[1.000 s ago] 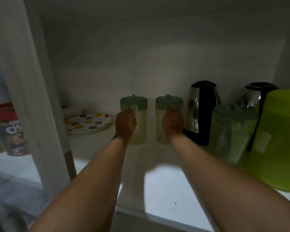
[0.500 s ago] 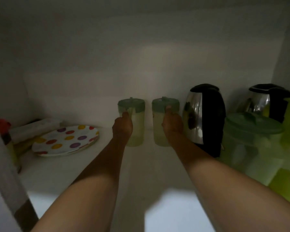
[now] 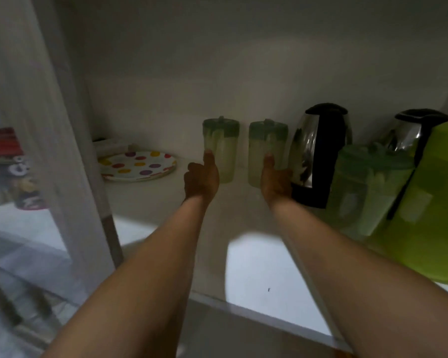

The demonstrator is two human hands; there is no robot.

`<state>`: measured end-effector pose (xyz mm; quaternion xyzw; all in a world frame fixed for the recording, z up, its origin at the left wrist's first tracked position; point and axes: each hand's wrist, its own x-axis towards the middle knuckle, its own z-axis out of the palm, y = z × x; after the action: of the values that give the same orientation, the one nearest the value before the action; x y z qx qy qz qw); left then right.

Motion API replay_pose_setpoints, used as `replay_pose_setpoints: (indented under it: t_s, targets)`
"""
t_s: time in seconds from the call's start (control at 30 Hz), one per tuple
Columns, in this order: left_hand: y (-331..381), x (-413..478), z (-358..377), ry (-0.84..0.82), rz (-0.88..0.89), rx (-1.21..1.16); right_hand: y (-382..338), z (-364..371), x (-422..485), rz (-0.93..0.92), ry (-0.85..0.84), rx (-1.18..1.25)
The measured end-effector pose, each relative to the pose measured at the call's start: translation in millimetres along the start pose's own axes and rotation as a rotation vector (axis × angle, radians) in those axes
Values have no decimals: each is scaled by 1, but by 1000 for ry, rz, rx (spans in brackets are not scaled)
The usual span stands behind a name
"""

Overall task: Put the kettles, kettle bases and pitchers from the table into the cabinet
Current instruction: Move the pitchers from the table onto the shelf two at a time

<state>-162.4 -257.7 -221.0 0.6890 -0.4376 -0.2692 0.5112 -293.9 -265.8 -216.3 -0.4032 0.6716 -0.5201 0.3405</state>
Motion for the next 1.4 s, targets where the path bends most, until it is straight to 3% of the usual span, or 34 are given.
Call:
replay_pose_setpoints:
  t_s: [0.13, 0.27, 0.4, 0.5, 0.73, 1.0, 1.2, 1.4]
  targets:
    - [6, -54, -32, 13, -46, 24, 8, -12, -47, 8, -42, -35]
    - [1, -118, -76, 56, 61, -3, 7, -24, -117, -56, -46, -50]
    - [-25, -192, -143, 206, 232, -40, 21, -23, -214, -118, -62, -16]
    - [-59, -248, -212, 307, 245, 52, 40, -12, -300, -146, -144, -47]
    - [-153, -352, -402, 526, 89, 223, 60, 43, -497, -226, -484, -86]
    - [-223, -450, -582, 923, -149, 271, 65, 123, -693, -356, -922, -82]
    - [-297, -487, -667, 1121, -409, 277, 98, 196, -790, -372, -1167, -202]
    - [-392, -456, -713, 1171, -632, 197, 139, 304, -819, -355, -1285, -350]
